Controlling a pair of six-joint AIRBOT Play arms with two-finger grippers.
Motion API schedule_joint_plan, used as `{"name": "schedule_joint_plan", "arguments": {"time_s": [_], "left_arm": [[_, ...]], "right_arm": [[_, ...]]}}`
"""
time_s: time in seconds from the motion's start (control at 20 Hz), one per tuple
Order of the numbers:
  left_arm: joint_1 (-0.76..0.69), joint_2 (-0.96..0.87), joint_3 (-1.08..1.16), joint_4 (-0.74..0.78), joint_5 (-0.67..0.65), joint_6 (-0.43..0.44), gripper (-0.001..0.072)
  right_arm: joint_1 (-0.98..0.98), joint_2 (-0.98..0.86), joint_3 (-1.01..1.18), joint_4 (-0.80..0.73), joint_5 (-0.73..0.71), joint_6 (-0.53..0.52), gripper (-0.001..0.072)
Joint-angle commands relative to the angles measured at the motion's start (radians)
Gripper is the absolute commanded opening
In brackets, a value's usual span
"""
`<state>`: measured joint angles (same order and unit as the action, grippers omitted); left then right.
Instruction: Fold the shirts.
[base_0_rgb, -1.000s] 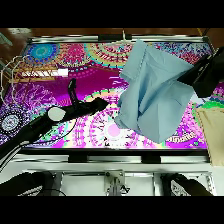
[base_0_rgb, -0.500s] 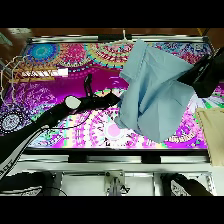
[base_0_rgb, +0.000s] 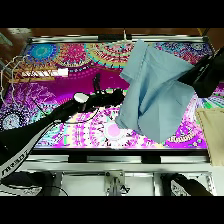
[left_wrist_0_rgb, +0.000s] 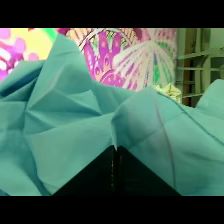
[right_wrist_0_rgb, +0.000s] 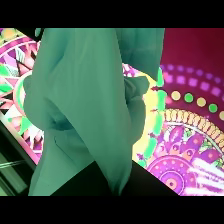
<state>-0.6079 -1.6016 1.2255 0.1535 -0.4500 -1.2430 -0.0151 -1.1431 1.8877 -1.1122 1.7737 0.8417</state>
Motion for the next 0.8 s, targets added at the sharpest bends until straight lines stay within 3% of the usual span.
{"name": "schedule_joint_plan", "arguments": {"time_s": [0.0, 0.3, 0.75], "left_arm": [[0.055, -0.006, 0.008, -0.064, -0.077, 0.106, 0.005], [0.272, 0.088, 0.006, 0.077, -0.159, 0.106, 0.0049], [0.461, 0.196, 0.007, 0.073, -0.183, 0.109, 0.005]], "right_arm": [[0.0, 0.0, 0.001, -0.028, 0.001, 0.0, 0.0071], [0.0, 0.0, 0.001, -0.085, -0.016, 0.042, 0.0071], [0.0, 0.0, 0.001, 0.032, -0.061, 0.029, 0.0071]]}}
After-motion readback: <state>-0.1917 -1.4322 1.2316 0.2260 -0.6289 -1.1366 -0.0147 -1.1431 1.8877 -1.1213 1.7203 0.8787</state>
